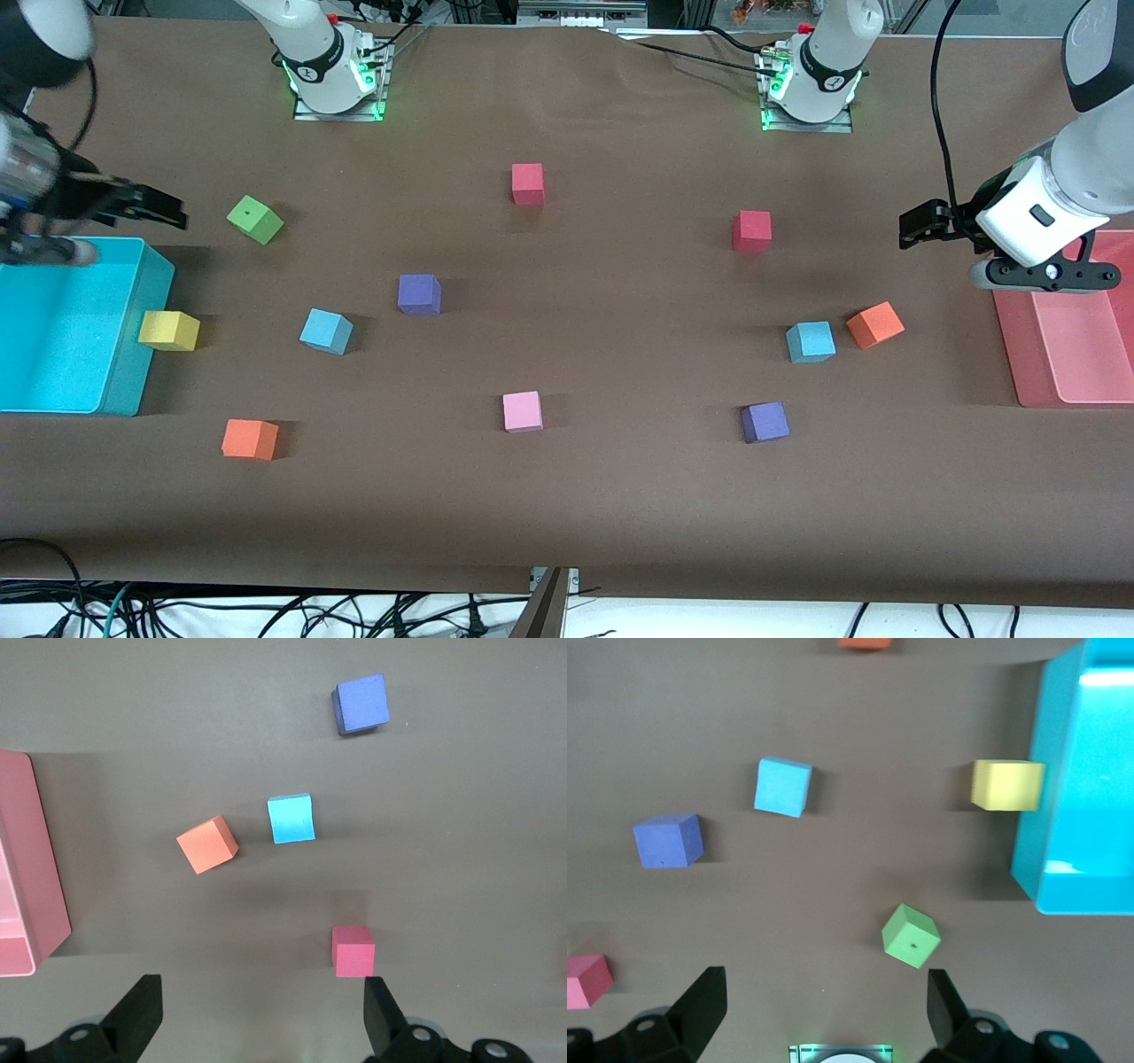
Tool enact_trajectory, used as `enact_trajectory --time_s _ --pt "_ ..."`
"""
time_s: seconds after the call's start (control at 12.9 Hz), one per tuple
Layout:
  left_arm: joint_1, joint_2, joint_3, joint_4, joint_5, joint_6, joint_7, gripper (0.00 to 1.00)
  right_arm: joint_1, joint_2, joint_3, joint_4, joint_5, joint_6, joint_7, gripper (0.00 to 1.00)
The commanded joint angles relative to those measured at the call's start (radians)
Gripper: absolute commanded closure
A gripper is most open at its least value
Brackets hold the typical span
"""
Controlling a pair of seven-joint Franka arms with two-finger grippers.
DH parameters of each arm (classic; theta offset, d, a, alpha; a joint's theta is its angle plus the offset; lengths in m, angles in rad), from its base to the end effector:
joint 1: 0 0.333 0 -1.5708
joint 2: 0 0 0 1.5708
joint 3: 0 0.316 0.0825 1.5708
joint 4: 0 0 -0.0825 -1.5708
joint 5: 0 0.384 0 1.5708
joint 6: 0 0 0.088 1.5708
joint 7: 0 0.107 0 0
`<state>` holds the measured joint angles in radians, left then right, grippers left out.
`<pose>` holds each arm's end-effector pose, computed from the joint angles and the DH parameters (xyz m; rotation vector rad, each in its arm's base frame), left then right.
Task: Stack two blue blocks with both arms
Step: 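Reach the right gripper to the light blue cube and grasp it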
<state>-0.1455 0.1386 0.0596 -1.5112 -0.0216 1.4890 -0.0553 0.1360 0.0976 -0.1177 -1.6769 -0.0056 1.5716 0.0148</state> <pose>0.5818 -0.0548 0.5669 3.1291 -0.0478 -0.2526 0.5700 0.0123 0.5204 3.1054 0.0054 -0.3146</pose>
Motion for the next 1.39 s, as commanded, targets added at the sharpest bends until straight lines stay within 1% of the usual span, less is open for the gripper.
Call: enact_trajectory --time_s 0.0,0.23,0.31,0.39,0.54,0.7,0.77,0.93,1.08,1.32 --pt "-0.005 0.013 0.002 0.034 -0.001 -0.026 -0.003 0.00 0.034 0.117 -0.002 0.003 -0.002 0.117 -0.004 0.00" --pt "-0.003 0.013 0.003 0.034 -0.001 -0.026 -0.001 0.00 0.056 0.239 -0.002 -0.004 0.001 0.247 0.007 0.00" --pt "-0.003 0.013 0.003 0.034 -0.001 -0.026 -0.001 0.00 0.057 0.267 0.000 -0.027 0.001 0.295 0.007 0.00" --pt "-0.003 0.013 0.003 0.034 -0.001 -0.026 -0.001 0.00 0.059 0.281 0.004 -0.055 0.004 0.347 0.008 0.00" --pt "-0.003 0.013 0.005 0.034 -0.001 -0.026 0.000 0.00 0.062 0.304 0.012 -0.119 0.044 0.456 0.013 0.00" --pt "-0.003 0.013 0.005 0.034 -0.001 -0.026 0.000 0.00 0.082 0.330 0.013 -0.182 0.047 0.568 0.056 0.00" --pt "-0.003 0.013 0.005 0.034 -0.001 -0.026 0.000 0.00 0.083 0.338 0.013 -0.208 0.047 0.603 0.072 0.00" --pt "-0.003 0.013 0.006 0.034 -0.001 -0.026 0.000 0.00 0.083 0.349 0.015 -0.250 0.052 0.666 0.077 0.00" --pt "-0.002 0.015 0.006 0.034 -0.001 -0.026 0.000 0.00 0.083 0.379 0.018 -0.256 0.071 0.708 0.096 0.00" --pt "-0.002 0.015 0.006 0.032 -0.001 -0.026 0.000 0.00 0.085 0.399 0.019 -0.256 0.076 0.716 0.097 0.00"
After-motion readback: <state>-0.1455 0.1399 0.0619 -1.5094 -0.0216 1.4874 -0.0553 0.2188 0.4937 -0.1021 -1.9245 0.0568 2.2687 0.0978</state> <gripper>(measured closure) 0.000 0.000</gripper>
